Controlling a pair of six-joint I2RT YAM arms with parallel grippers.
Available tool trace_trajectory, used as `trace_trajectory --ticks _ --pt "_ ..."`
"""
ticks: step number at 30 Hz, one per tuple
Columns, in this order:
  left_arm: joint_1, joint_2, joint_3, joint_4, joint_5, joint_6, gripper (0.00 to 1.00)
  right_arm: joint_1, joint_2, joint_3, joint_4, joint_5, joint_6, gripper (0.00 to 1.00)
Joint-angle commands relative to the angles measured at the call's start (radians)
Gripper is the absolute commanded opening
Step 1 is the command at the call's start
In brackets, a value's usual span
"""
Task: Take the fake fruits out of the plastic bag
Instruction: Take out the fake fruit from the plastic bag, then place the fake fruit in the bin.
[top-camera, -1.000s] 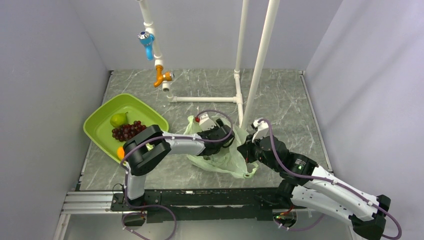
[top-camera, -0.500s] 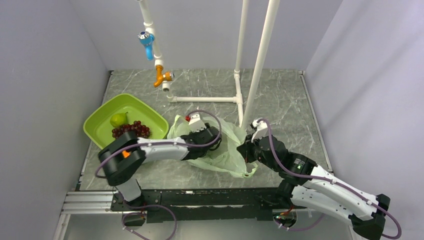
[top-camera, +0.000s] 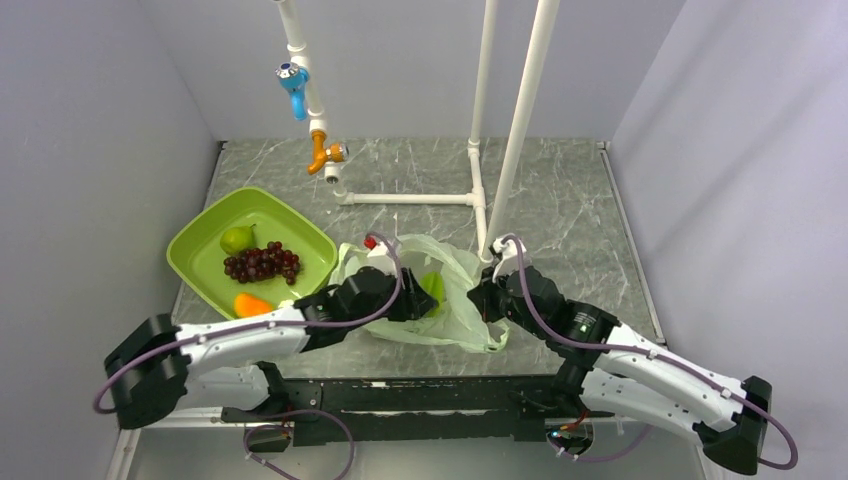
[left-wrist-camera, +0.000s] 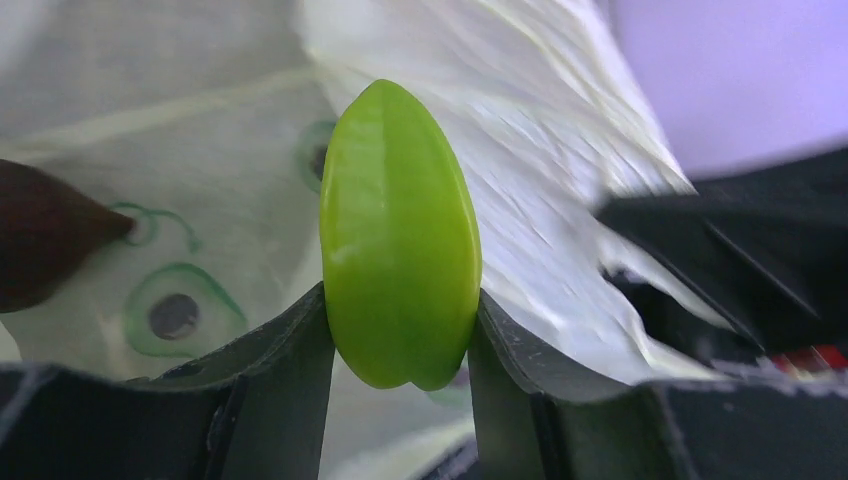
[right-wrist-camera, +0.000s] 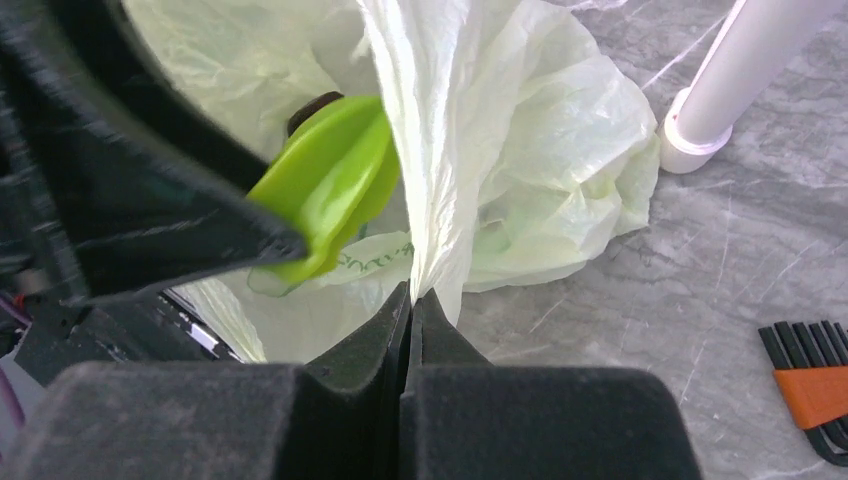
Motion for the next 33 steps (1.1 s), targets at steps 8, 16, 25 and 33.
trace_trajectory --ticks 8,16,25,33 --pt "0.003 -0.361 -0.042 0.025 0.449 0.115 0.30 0.002 0.101 0.030 0.164 0.075 0.000 0.00" --pt "0.004 -0.569 0.341 -0.646 0.060 0.382 0.33 0.002 0.093 0.036 0.113 0.162 0.046 0.00" --pt "0.012 -0.535 0.604 -1.267 -0.599 0.394 0.37 0.002 0.016 0.015 0.071 0.163 0.057 0.00" --pt "0.348 -0.534 0.307 -1.109 -0.517 0.423 0.35 0.003 -0.016 0.001 0.069 0.161 0.068 0.00"
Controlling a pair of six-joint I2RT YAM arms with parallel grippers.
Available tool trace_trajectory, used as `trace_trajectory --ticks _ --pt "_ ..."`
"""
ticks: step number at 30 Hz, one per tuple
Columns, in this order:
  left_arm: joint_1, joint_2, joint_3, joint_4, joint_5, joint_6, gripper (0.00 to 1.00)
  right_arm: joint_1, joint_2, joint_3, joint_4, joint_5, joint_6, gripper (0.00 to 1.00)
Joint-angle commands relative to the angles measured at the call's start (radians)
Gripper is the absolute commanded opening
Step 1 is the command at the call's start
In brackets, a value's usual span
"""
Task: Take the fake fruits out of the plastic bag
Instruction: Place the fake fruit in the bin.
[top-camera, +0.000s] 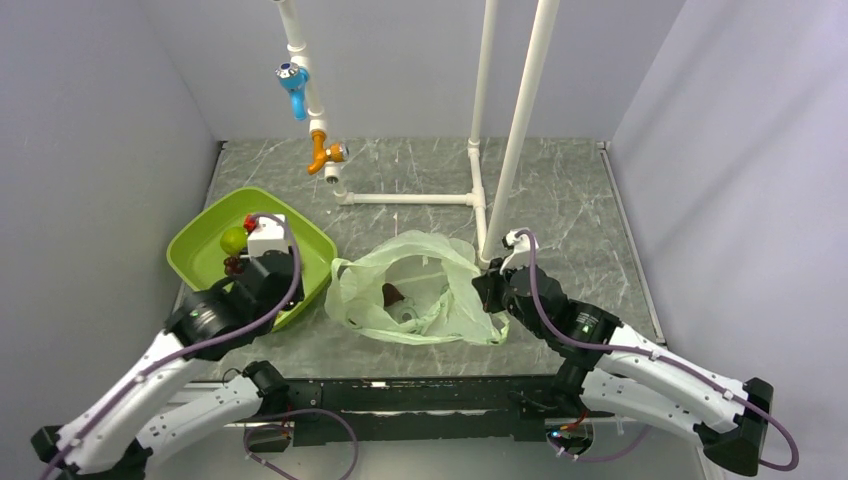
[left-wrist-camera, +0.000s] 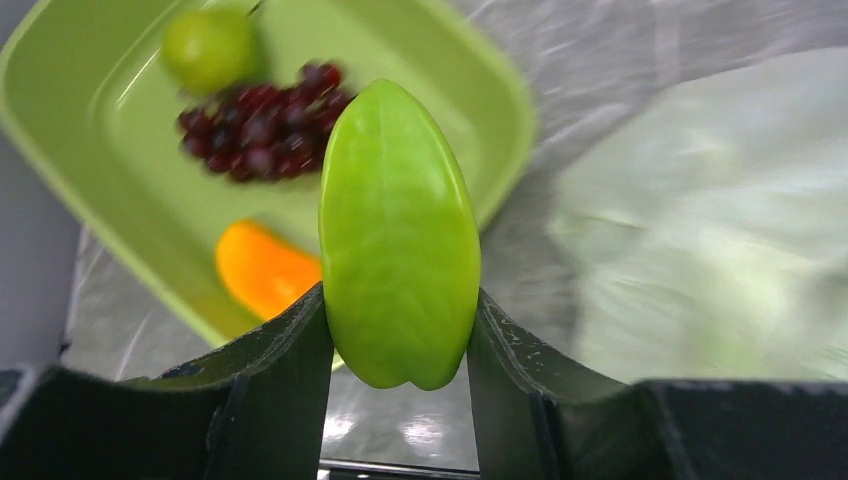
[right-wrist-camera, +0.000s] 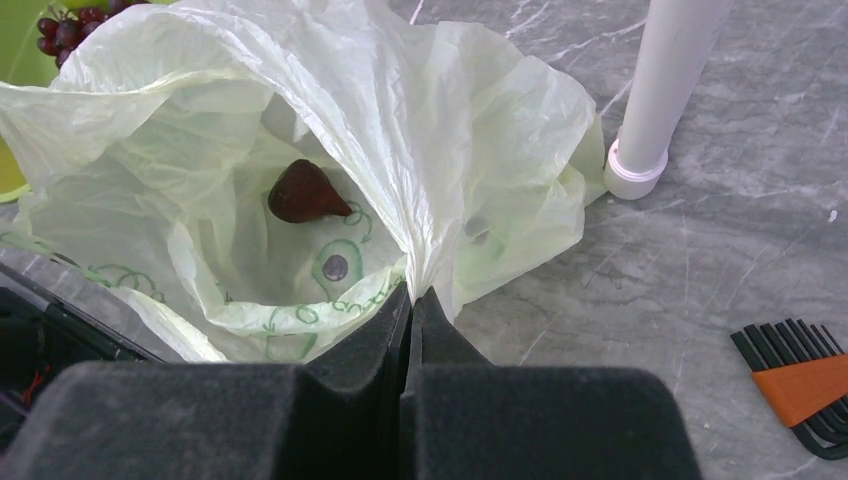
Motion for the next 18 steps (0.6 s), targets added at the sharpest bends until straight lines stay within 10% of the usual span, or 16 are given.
trace_trajectory --ticks 1,7,13,18 --pt "0.205 -0.019 -0.171 0.106 0.032 0.046 0.35 0.002 -0.021 -0.007 0.013 0.020 0.012 0.00" --pt "0.347 -0.012 -0.333 0.199 0.051 -0.085 0.42 0.001 0.005 0.004 0.025 -0.011 -0.014 0.00" --pt "0.349 -0.025 -0.349 0.102 -0.015 -0.271 0.94 0.003 -0.010 -0.075 0.159 -0.231 -0.047 0.00" --pt "0.349 -0.081 -0.273 0.035 0.079 -0.283 0.99 0.025 -0.051 -0.195 0.303 -0.461 -0.067 0.00"
